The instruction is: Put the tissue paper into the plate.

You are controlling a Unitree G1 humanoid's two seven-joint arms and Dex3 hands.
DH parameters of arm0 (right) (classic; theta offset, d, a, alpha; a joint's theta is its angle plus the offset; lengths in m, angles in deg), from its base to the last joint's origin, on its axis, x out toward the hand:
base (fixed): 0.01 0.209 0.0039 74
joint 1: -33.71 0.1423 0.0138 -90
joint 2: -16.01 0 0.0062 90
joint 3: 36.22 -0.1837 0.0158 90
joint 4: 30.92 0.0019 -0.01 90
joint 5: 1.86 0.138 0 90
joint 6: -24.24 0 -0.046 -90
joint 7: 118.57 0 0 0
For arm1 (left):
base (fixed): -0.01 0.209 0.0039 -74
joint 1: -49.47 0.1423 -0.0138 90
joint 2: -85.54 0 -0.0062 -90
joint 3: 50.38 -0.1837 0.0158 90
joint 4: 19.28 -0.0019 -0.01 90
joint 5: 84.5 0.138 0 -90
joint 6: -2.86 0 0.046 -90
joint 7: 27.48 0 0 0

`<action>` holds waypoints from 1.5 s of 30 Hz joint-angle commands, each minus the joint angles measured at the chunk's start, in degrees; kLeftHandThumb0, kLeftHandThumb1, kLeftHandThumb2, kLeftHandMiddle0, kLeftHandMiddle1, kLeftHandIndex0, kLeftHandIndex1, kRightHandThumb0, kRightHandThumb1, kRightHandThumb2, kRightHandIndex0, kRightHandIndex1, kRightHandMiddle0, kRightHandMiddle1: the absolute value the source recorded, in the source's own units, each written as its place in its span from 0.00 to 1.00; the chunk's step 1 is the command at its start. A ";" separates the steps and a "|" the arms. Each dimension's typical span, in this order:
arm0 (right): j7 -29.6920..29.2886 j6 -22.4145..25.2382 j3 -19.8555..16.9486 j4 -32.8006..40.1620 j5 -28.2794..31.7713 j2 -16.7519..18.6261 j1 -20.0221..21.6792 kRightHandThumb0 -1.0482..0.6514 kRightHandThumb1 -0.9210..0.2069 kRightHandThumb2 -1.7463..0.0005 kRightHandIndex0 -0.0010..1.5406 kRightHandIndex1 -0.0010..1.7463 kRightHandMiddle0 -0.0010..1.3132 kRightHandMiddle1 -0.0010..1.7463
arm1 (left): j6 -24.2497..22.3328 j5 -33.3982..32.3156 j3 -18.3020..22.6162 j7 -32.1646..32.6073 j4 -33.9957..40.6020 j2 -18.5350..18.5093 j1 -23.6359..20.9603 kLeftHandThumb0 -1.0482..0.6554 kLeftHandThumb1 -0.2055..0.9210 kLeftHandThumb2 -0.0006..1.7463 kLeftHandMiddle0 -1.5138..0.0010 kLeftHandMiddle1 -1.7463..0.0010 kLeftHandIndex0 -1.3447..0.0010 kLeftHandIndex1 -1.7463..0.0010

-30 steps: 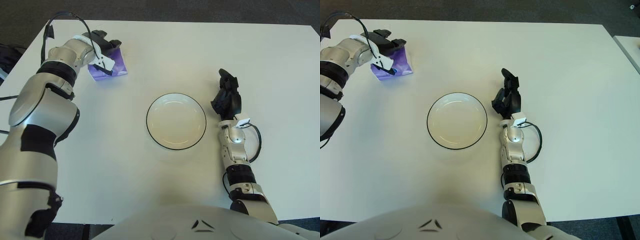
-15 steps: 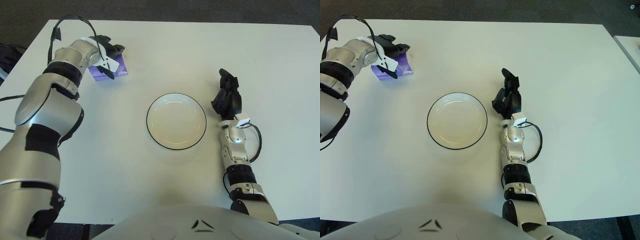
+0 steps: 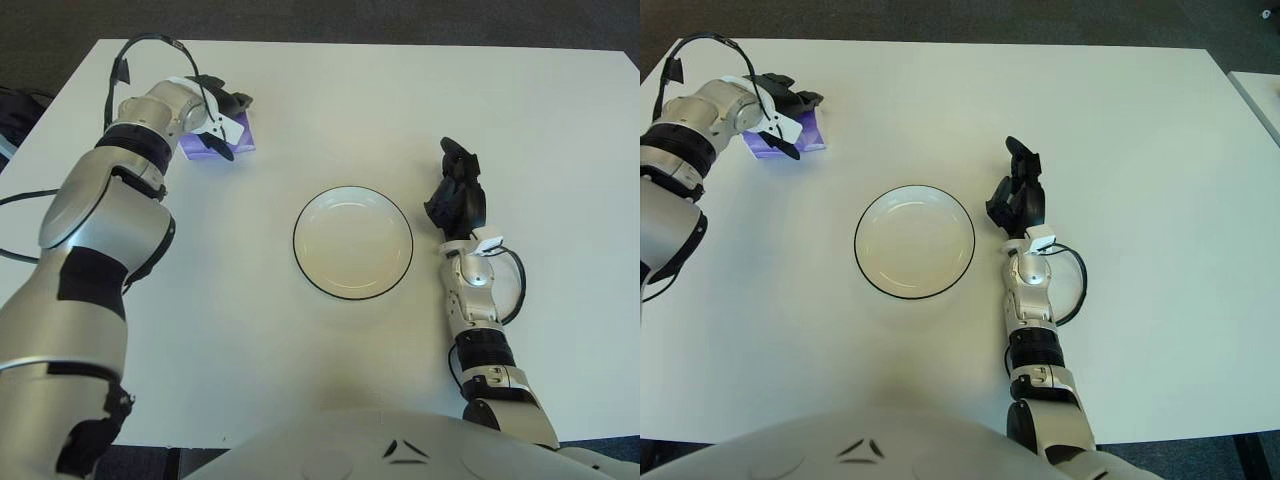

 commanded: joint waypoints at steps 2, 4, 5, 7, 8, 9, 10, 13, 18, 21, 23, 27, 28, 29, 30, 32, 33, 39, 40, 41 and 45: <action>0.31 1.68 -1.92 -8.19 1.87 -0.52 -8.38 0.34 0.00 0.44 0.22 0.03 0.00 0.40 | -1.40 1.20 -1.11 1.38 -1.03 0.53 0.37 0.00 1.00 0.18 1.00 1.00 1.00 1.00; 0.43 1.71 -2.00 -8.25 1.90 -0.55 -8.38 0.34 0.00 0.44 0.22 0.03 0.00 0.40 | -1.73 1.21 -1.14 1.82 -1.14 0.65 0.44 0.00 1.00 0.20 1.00 1.00 1.00 1.00; 0.48 1.74 -2.05 -8.29 1.92 -0.57 -8.37 0.34 0.00 0.44 0.22 0.03 0.00 0.40 | -1.92 1.16 -1.13 2.07 -1.23 0.73 0.49 0.00 1.00 0.20 1.00 1.00 1.00 1.00; 0.57 1.81 -2.10 -8.31 1.93 -0.61 -8.37 0.34 0.00 0.44 0.22 0.03 0.00 0.40 | -2.28 1.03 -1.08 2.45 -1.42 0.83 0.54 0.00 1.00 0.21 1.00 1.00 1.00 1.00; 0.63 1.83 -2.12 -8.33 1.92 -0.63 -8.37 0.33 0.00 0.44 0.22 0.03 0.00 0.40 | -2.43 0.96 -1.05 2.59 -1.51 0.87 0.55 0.00 1.00 0.22 1.00 1.00 1.00 1.00; 0.70 1.84 -2.15 -8.35 1.91 -0.66 -8.38 0.33 0.00 0.44 0.22 0.03 0.00 0.40 | -2.59 0.92 -1.04 2.73 -1.61 0.89 0.54 0.00 1.00 0.22 1.00 1.00 1.00 1.00; 0.78 1.84 -2.19 -8.37 1.92 -0.68 -8.38 0.33 0.00 0.44 0.22 0.03 0.00 0.40 | -2.70 0.89 -1.04 2.82 -1.68 0.91 0.52 0.00 1.00 0.23 1.00 1.00 1.00 1.00; 1.03 1.90 -2.20 -8.42 1.87 -0.81 -8.40 0.33 0.00 0.44 0.22 0.03 0.00 0.40 | -3.32 0.78 -0.91 3.45 -2.01 0.75 0.41 0.00 1.00 0.23 1.00 1.00 1.00 1.00; 1.48 1.87 -2.24 -8.67 1.98 -0.95 -8.35 0.33 0.00 0.44 0.22 0.03 0.00 0.40 | -4.24 0.71 -0.76 4.68 -2.44 0.48 0.33 0.00 1.00 0.22 1.00 1.00 1.00 1.00; 1.77 1.82 -2.32 -8.80 2.12 -0.97 -8.31 0.33 0.00 0.44 0.22 0.03 0.00 0.40 | -4.75 0.83 -0.86 5.46 -2.59 0.36 0.36 0.00 1.00 0.21 1.00 1.00 1.00 1.00; 2.02 1.81 -2.39 -8.87 2.29 -0.96 -8.30 0.33 0.00 0.44 0.22 0.03 0.00 0.40 | -5.31 1.15 -1.09 6.57 -2.77 0.15 0.46 0.00 1.00 0.19 1.00 1.00 1.00 1.00; 2.23 1.77 -2.49 -8.94 2.42 -0.93 -8.29 0.33 0.00 0.44 0.22 0.03 0.00 0.40 | -6.16 1.55 -1.51 7.99 -3.03 -0.02 0.68 0.00 1.00 0.18 1.00 1.00 1.00 1.00; 2.27 1.75 -2.51 -8.95 2.45 -0.92 -8.29 0.34 0.00 0.44 0.22 0.03 0.00 0.40 | -6.42 1.67 -1.65 8.33 -3.09 -0.04 0.75 0.00 1.00 0.17 1.00 1.00 1.00 1.00; 2.32 1.73 -2.54 -8.94 2.49 -0.93 -8.30 0.34 0.00 0.44 0.22 0.03 0.00 0.40 | -6.69 1.87 -1.83 8.75 -3.17 -0.09 0.87 0.00 1.00 0.16 1.00 1.00 1.00 1.00; 2.38 1.68 -2.57 -8.95 2.54 -0.93 -8.32 0.34 0.00 0.44 0.22 0.03 0.00 0.41 | -7.11 2.28 -2.14 9.70 -3.39 -0.26 1.27 0.00 0.99 0.14 1.00 1.00 1.00 1.00; 2.49 1.59 -2.63 -8.98 2.61 -0.96 -8.33 0.34 0.00 0.44 0.22 0.03 0.00 0.41 | -7.78 2.85 -2.50 11.26 -3.72 -0.42 1.94 0.00 0.98 0.12 1.00 1.00 1.00 1.00; 2.53 1.55 -2.65 -9.00 2.63 -0.97 -8.33 0.34 0.00 0.44 0.23 0.03 0.00 0.41 | -8.05 3.00 -2.59 11.85 -3.84 -0.42 2.18 0.00 0.97 0.12 1.00 1.00 1.00 1.00; 2.92 1.42 -2.79 -9.04 2.87 -1.13 -8.35 0.34 0.00 0.44 0.23 0.03 0.00 0.41 | -9.14 2.12 -1.69 13.44 -4.13 -0.02 2.70 0.01 0.91 0.08 1.00 1.00 1.00 1.00; 2.99 1.44 -2.80 -9.00 2.92 -1.16 -8.36 0.34 0.00 0.44 0.23 0.03 0.00 0.41 | -9.31 1.83 -1.43 13.41 -4.20 0.05 2.77 0.02 0.90 0.07 1.00 1.00 1.00 1.00; 3.05 1.45 -2.82 -8.99 2.95 -1.18 -8.37 0.34 0.00 0.44 0.23 0.03 0.00 0.41 | -9.42 1.68 -1.30 13.37 -4.24 0.11 2.82 0.04 0.89 0.07 0.97 0.99 1.00 1.00; 3.30 1.51 -2.91 -8.98 3.07 -1.28 -8.39 0.34 0.00 0.44 0.23 0.03 0.00 0.41 | -9.62 1.86 -1.57 12.44 -4.39 0.34 2.69 0.07 0.86 0.08 0.92 0.88 0.99 0.96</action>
